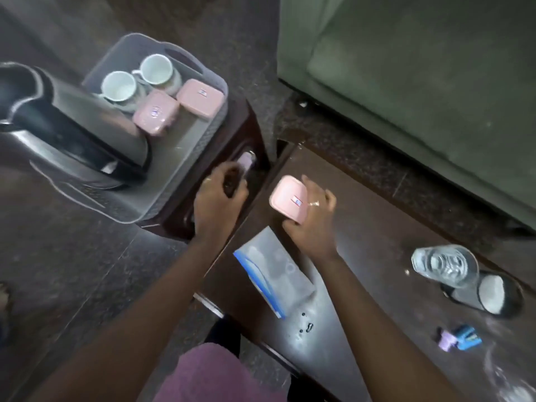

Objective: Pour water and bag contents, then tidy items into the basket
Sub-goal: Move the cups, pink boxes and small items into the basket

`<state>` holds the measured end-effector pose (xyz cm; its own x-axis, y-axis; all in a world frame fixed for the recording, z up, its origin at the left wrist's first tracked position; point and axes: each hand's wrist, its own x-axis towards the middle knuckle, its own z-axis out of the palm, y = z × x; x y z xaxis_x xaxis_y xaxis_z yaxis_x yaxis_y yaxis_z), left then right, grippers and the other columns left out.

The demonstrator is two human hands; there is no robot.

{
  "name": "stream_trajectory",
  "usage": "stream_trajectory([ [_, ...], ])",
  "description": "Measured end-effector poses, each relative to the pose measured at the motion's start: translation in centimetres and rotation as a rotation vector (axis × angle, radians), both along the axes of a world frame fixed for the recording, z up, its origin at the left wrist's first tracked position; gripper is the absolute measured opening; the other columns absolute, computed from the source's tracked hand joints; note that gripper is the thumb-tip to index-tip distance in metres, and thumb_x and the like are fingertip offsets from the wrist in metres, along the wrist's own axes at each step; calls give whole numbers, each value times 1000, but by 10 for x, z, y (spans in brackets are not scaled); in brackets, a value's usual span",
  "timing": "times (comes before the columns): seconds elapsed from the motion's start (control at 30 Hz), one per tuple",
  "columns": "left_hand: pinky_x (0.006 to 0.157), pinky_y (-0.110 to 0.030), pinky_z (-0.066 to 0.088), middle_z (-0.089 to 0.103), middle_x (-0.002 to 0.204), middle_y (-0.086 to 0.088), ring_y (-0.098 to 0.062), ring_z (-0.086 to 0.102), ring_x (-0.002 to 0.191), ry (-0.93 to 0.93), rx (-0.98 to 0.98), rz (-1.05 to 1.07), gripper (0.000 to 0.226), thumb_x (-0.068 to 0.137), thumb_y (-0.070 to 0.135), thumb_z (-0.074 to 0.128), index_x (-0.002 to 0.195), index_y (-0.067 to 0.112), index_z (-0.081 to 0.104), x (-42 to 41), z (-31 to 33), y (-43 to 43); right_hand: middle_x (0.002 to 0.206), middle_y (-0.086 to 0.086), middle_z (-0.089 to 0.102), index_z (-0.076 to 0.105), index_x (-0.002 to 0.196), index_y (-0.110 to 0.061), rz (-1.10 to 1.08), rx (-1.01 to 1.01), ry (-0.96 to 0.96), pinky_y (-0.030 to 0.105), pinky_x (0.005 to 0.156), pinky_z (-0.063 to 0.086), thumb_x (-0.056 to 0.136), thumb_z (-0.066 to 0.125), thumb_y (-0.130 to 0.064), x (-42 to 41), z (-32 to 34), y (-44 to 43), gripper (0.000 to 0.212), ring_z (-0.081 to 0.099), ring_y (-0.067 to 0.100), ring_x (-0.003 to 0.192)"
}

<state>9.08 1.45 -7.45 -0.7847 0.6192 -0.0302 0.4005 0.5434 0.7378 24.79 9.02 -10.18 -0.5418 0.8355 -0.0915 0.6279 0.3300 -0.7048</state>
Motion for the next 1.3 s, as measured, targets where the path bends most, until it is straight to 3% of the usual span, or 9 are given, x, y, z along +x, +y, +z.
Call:
stream_trajectory([
  [0.13,91,-38,42,66,113,-18,-34,60,103,41,-48,175,43,86,13,58,129,12,52,-66,17,12,137,-5,45,36,136,-26,116,106,-24,43,96,33,62,64,-19,-85,28,32,79,38,30,114],
  [0.27,88,-39,41,61,110,-24,-38,55,103,-57,-116,201,37,85,8,51,122,4,53,-113,13,16,133,8,50,42,132,-11,228,204,115,33,100,28,69,63,-1,-159,45,51,67,38,18,116],
  [0.33,90,-39,43,59,113,-24,-38,54,106,-138,-167,181,43,85,5,49,128,9,48,-126,7,19,137,8,46,41,134,-12,262,224,108,33,99,28,73,61,0,-188,47,57,65,42,24,119],
  [0.4,96,-40,43,56,119,-23,-37,53,110,-198,-271,163,56,85,4,47,137,22,39,-134,-1,21,142,5,42,39,136,-16,302,203,58,34,98,31,72,66,-1,-213,45,61,71,46,30,119],
  [0.5,100,-43,41,53,126,-24,-40,48,117,-215,-448,53,53,87,10,45,137,27,39,-136,-11,21,144,6,35,37,139,-22,428,165,-73,45,97,43,70,70,0,-238,45,64,80,41,33,122],
  [0.63,101,-44,38,46,132,-27,-42,41,124,-252,-568,-9,44,92,17,46,135,14,39,-145,-16,21,146,12,24,32,140,-35,625,202,-310,48,91,46,78,55,5,-258,39,59,78,38,40,118],
  [0.9,107,-38,31,50,133,-21,-37,38,130,-150,-903,-117,32,97,14,43,125,-1,49,-150,-12,27,137,16,28,35,135,-32,722,283,-567,50,93,41,87,44,-3,-281,30,49,57,32,39,122],
  [1.13,103,-43,38,50,130,-28,-42,42,125,-162,-805,-96,34,95,12,44,123,-7,51,-147,-2,20,143,7,31,35,139,-30,816,247,-579,49,97,36,85,54,-3,-281,28,59,63,29,35,127],
  [1.3,96,-43,39,57,117,-33,-45,44,115,-10,-797,-151,29,89,-4,39,110,-14,56,-134,0,15,149,2,28,33,141,-36,881,229,-631,52,104,27,87,61,-15,-277,34,64,64,26,35,132],
])
